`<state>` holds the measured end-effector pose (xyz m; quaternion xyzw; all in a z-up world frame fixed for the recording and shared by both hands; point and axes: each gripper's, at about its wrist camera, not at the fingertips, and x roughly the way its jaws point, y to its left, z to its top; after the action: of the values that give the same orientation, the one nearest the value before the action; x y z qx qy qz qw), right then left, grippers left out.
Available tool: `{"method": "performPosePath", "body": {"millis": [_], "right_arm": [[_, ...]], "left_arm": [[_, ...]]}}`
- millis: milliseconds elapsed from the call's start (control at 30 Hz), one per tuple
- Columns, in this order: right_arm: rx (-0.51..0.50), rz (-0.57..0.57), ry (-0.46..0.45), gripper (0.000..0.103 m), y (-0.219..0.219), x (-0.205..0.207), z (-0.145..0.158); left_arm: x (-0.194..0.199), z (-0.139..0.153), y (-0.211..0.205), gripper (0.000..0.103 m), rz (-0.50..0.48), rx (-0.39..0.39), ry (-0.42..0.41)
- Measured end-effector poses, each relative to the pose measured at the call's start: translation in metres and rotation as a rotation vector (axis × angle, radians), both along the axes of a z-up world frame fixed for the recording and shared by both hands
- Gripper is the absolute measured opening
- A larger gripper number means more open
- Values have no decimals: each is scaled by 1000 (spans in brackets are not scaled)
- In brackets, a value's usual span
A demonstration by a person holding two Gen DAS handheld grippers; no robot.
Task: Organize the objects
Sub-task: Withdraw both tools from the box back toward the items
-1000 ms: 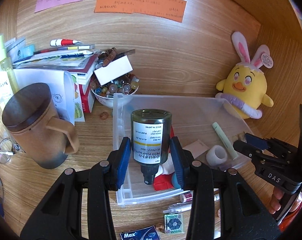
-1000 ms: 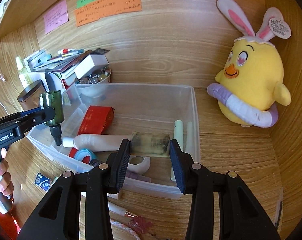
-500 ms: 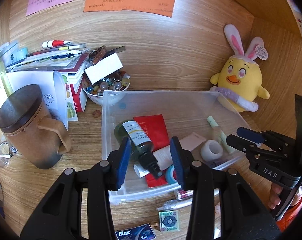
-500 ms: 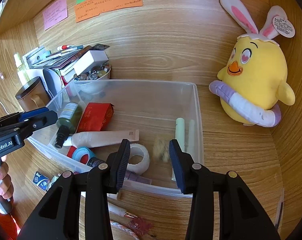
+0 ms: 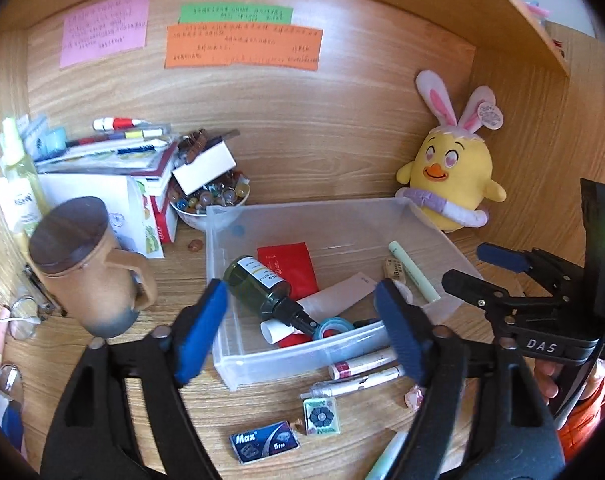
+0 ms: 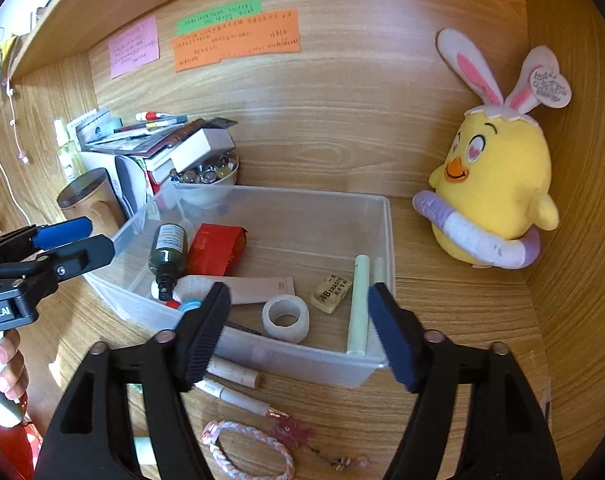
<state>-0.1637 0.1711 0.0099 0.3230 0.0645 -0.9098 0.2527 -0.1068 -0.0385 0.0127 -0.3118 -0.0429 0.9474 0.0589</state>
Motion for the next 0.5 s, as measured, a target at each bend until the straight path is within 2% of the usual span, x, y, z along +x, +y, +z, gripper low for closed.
{"method": "performPosePath", "body": {"millis": [67, 133, 300, 500], "right_arm": [[-7, -4, 9, 79, 4, 6, 4], [-15, -4, 11, 80, 9, 10, 7], [-38, -5, -3, 81, 18, 20, 10], [-39, -4, -21, 82, 23, 33, 4]], "left_arm": [[8, 4, 0, 92, 6, -10, 15], [14, 6, -1, 95, 9, -18, 24], [27, 4, -1, 98, 11, -36, 17], [37, -16, -8, 98, 22, -36, -45]]}}
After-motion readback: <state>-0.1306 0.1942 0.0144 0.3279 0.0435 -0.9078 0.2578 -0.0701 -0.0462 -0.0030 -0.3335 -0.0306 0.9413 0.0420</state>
